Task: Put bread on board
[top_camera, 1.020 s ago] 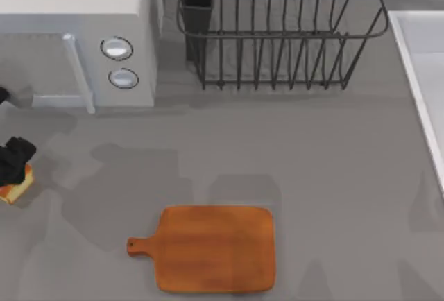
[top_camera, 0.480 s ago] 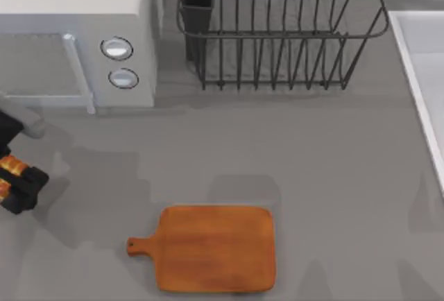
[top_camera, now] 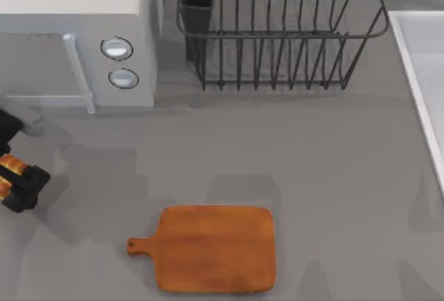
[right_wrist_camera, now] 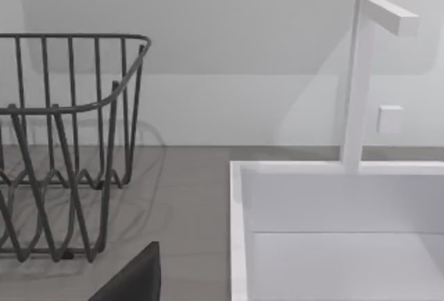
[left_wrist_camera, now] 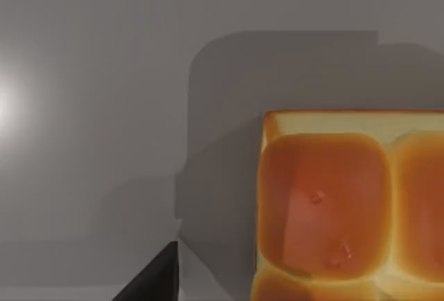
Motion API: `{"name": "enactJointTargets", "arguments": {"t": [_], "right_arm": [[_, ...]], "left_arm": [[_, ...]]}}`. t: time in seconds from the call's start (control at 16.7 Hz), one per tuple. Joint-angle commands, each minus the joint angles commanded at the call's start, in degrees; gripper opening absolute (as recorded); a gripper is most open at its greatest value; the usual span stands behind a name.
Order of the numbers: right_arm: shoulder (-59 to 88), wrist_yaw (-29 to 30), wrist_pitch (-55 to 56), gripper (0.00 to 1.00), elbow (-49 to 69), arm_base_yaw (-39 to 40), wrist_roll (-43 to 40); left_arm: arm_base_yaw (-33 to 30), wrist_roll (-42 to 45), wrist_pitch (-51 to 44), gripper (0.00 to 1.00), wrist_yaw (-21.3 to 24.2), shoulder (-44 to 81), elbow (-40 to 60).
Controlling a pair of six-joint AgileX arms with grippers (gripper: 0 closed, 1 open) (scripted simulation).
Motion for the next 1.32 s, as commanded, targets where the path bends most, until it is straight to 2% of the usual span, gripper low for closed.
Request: {"name": "enactJointTargets", "arguments": {"t": [0.78,1.26,1.32], "right_arm": [[0.0,0.0,0.0,1.00,0.0,0.0,0.0],[0.0,0.0,0.0,1.00,0.0,0.0,0.0],[0.0,0.0,0.0,1.00,0.0,0.0,0.0]], "left_arm": [[0.0,0.0,0.0,0.02,0.0,0.0,0.0],[0.0,0.0,0.0,0.00,0.0,0.0,0.0],[0.4,-0.4,-2.2,0.00,0.2,-2.2,0.1]]}}
